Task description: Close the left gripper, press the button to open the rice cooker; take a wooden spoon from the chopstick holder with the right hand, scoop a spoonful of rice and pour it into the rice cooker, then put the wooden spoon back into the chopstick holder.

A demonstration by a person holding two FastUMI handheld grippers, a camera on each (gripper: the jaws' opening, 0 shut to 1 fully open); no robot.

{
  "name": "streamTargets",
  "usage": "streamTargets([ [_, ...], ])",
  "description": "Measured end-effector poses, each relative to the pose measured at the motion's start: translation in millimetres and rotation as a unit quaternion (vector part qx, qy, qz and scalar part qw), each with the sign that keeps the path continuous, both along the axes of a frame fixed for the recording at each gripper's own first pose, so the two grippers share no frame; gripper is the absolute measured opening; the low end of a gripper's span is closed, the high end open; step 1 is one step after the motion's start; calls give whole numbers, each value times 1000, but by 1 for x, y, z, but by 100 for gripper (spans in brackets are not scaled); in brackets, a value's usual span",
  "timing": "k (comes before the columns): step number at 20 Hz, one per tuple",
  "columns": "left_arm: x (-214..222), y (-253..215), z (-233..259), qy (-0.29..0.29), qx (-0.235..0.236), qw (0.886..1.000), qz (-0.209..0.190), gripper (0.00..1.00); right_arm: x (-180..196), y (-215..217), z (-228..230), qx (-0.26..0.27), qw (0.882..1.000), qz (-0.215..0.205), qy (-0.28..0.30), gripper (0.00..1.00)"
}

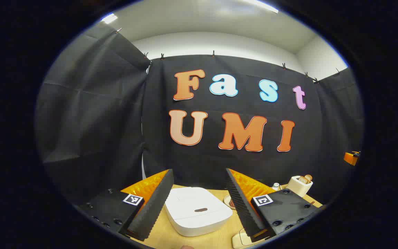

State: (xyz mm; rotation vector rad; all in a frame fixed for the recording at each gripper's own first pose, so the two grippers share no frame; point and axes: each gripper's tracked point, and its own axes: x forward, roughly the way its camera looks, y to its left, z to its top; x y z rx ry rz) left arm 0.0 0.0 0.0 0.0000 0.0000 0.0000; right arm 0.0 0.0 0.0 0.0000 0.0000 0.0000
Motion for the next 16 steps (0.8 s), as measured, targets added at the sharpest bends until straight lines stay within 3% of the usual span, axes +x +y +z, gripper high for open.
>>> streamTargets([
  [1, 0, -2, -1, 0, 2, 1000, -1, 96, -1, 0, 0, -2, 1000, -1, 2, 96],
  [4, 1, -5, 4, -4, 13, 1000, -5, 96, -4, -5, 2, -5, 1000, -6, 1, 96],
  [5, 1, -6, 7, -8, 15, 1000, -7, 96, -5, -8, 2, -6, 1000, -9, -1, 100],
  [6, 1, -7, 11, -11, 17, 1000, -8, 100, -5, -9, 3, -7, 1000, -9, -1, 96],
  [9, -2, -9, 13, -12, 22, 1000, -11, 100, -4, -9, 2, -7, 1000, -7, 2, 100],
  [15, -3, -11, 22, -15, 27, 999, -13, 100, -2, -8, 0, -19, 1000, 3, 7, 96],
  [16, -3, -11, 22, -15, 28, 999, -12, 96, -2, -8, 0, -19, 1000, 5, 7, 96],
])
